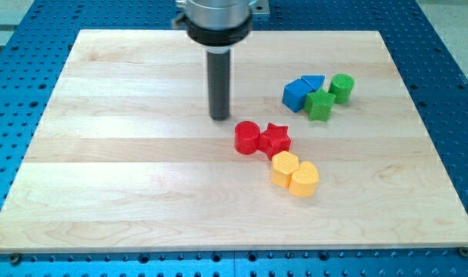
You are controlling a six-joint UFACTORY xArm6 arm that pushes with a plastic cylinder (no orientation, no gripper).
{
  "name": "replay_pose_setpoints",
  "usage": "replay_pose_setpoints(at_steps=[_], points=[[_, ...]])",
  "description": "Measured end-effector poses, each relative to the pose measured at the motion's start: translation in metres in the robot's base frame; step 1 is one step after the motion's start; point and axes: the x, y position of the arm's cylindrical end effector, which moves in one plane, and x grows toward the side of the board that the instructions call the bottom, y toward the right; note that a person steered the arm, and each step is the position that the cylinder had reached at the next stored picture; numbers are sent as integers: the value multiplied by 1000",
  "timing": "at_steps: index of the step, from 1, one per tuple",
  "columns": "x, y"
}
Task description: Push the red star into the yellow blocks
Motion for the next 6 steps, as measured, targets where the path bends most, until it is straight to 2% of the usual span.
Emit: replay_pose_setpoints(at_steps=[1, 3, 5, 6], points=[[2, 36], [66, 114], [74, 133], [78, 169]])
